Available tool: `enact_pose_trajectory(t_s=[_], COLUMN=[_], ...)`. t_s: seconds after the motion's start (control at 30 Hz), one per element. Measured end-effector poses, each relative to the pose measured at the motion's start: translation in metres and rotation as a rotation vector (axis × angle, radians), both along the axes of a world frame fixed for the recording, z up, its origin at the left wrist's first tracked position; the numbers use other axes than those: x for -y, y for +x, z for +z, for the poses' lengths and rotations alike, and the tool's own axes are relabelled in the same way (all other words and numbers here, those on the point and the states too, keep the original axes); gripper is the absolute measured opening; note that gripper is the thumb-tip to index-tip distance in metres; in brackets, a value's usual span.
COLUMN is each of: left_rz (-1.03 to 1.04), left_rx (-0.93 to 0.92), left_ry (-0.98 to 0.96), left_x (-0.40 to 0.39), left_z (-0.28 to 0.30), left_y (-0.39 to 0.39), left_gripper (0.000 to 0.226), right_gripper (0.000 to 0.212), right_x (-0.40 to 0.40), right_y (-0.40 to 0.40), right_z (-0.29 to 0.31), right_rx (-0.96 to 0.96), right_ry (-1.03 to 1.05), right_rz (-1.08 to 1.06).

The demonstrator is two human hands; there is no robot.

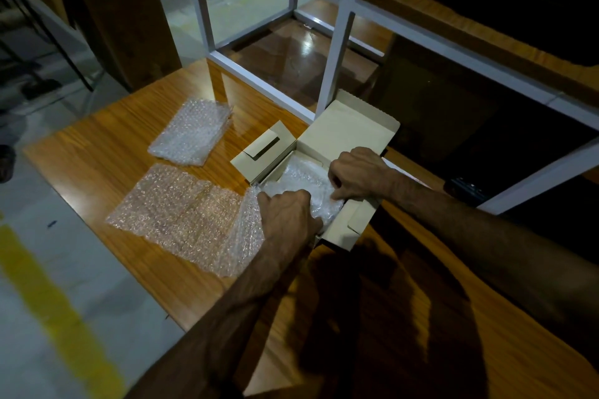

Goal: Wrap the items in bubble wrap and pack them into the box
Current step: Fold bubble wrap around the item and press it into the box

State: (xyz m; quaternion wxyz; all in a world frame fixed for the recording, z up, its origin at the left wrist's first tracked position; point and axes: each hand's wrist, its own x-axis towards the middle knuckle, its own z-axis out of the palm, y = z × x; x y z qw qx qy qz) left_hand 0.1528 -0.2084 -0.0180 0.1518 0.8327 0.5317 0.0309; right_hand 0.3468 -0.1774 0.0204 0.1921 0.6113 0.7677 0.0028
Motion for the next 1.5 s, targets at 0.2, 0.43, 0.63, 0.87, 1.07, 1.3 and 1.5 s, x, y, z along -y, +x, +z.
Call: enact_pose_trajectory(t_s=[0.2,0.43,0.63,0.87,1.07,1.3,1.5], left_rz=[0.027,-0.287,-0.477,-0.455,-0.438,-0.468,-0.512], left_rx=[-0.029,-0.104,-0.007,0.025,-0.022,-0.096,-0.061], left_ry=[-0.021,0.107,0.071,0.025,-0.018,0.034,0.125], left_x=[0.002,0.013,0.042,0.028,0.024,0.020,0.032], left_z=[0.011,0.029,0.010,0.011,0.012,0.009,-0.008], left_y=[0.005,-0.016,-0.024,-0.025,-0.025,-0.027,-0.036], left_gripper=[0.036,0.024,0.028,0.016,0.015,0.019,0.031], right_gripper=[0.049,0.030,0.049,0.017,0.036,0.043,0.017], right_x=[0.003,0.025,0.046,0.054,0.054,0.056,0.063], right_y=[-0.016,-0.013,0.001,-0.019,-0.040,-0.026,0.003], right_z=[0.002,0.009,-0.003,0.011,0.009,0.024,0.019], right_rx=[0.122,-0.059,-0.234,-0.117,-0.045,-0.243,-0.141], right_ry=[-0.017,-0.058,-0.122,-0.270,-0.450,-0.335,-0.127], right_rz=[-0.043,-0.011,0.059,0.041,-0.082,-0.120,0.030])
